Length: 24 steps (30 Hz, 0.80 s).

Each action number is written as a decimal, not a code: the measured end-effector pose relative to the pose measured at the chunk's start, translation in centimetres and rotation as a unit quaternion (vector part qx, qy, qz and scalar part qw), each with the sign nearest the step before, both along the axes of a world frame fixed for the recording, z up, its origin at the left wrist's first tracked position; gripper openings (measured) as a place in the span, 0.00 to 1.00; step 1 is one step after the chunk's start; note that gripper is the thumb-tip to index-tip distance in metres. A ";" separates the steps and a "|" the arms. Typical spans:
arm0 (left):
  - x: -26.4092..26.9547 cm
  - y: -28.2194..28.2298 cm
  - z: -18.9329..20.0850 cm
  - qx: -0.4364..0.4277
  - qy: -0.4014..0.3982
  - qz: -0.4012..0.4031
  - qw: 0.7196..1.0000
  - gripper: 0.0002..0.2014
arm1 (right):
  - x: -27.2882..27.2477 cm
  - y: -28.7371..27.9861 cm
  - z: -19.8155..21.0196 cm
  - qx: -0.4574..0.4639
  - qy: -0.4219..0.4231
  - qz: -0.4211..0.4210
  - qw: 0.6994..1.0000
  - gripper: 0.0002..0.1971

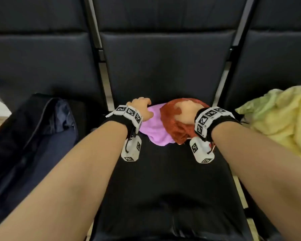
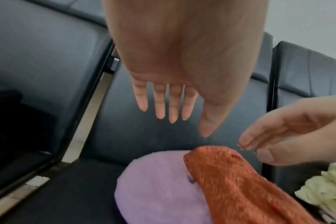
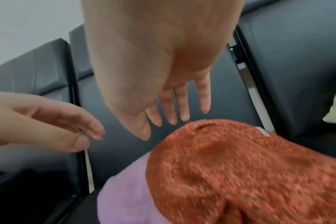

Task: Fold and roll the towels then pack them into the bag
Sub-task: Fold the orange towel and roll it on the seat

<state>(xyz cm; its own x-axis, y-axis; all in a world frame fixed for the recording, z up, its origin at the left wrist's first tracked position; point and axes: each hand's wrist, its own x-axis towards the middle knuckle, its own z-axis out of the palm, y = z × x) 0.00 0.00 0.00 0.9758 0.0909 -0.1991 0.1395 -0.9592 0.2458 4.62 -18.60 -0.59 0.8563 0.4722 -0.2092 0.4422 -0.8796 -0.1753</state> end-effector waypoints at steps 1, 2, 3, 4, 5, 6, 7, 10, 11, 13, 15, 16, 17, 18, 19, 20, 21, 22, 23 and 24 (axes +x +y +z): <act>0.1 -0.2 -1.1 0.010 0.012 0.002 1.000 0.26 | 0.3 -0.5 -1.3 0.004 -0.011 0.010 1.000 0.24; 0.4 -0.6 -2.5 0.025 0.014 0.002 1.000 0.28 | 0.4 -0.8 -2.5 0.000 -0.011 0.009 1.000 0.23; 0.5 -0.9 -3.5 0.037 0.028 0.002 0.999 0.31 | 0.5 -1.1 -3.7 0.006 -0.007 0.005 1.000 0.25; 0.4 -1.1 -4.6 0.046 0.042 -0.002 0.998 0.33 | 0.0 -1.5 -4.7 -0.009 0.006 -0.009 1.000 0.30; 0.5 -1.6 -6.1 0.046 0.056 -0.013 0.997 0.34 | -0.1 -1.7 -6.4 -0.010 0.014 -0.011 1.000 0.35; 0.7 -1.8 -7.3 0.034 0.070 -0.019 0.997 0.36 | -0.2 -1.8 -7.5 -0.016 0.018 -0.010 1.000 0.39; 0.9 -1.8 -8.9 0.008 0.073 -0.021 0.997 0.38 | -0.2 -1.8 -9.0 -0.019 0.014 -0.006 1.000 0.41; 1.4 -1.6 -12.5 0.021 0.074 -0.033 0.996 0.43 | -0.5 -1.7 -12.0 0.008 -0.030 -0.015 0.999 0.39; 1.6 -1.5 -13.2 0.029 0.070 -0.037 0.996 0.44 | -0.4 -1.7 -12.6 0.030 -0.054 -0.019 0.998 0.37; 2.1 -1.5 -14.6 0.052 0.058 -0.031 0.997 0.47 | 0.1 -1.8 -13.9 0.054 -0.089 -0.021 0.994 0.34; 2.5 -1.4 -15.6 0.079 0.012 -0.020 0.997 0.41 | 0.6 -1.7 -14.8 0.068 -0.123 -0.020 0.990 0.31; 3.0 -1.3 -15.9 0.069 -0.027 -0.006 0.997 0.35 | 0.8 -1.6 -15.1 0.072 -0.144 -0.025 0.987 0.30; 3.4 -1.2 -16.4 0.043 -0.064 0.016 0.997 0.28 | 1.0 -1.5 -15.6 0.071 -0.169 -0.027 0.983 0.29; 3.8 -0.9 -16.8 0.000 -0.097 0.043 0.994 0.22 | 1.1 -1.2 -15.9 0.072 -0.189 -0.034 0.979 0.28; 4.0 -0.7 -17.2 -0.046 -0.124 0.067 0.989 0.18 | 1.1 -0.9 -16.4 0.077 -0.211 -0.040 0.974 0.28; 4.1 -0.5 -17.7 -0.091 -0.148 0.086 0.981 0.15 | 1.1 -0.7 -17.0 0.088 -0.229 -0.049 0.968 0.27; 4.1 -0.3 -17.9 -0.126 -0.158 0.103 0.974 0.14 | 1.0 -0.4 -17.6 0.104 -0.243 -0.060 0.963 0.27; 4.3 -0.1 -18.2 -0.153 -0.164 0.113 0.968 0.14 | 0.9 -0.1 -18.0 0.123 -0.255 -0.074 0.956 0.26; 4.2 0.0 -18.4 -0.178 -0.164 0.121 0.963 0.14 | 0.7 0.1 -18.3 0.145 -0.260 -0.084 0.951 0.26; 4.1 0.2 -18.6 -0.202 -0.167 0.127 0.957 0.13 | 0.4 0.2 -18.4 0.163 -0.256 -0.093 0.948 0.25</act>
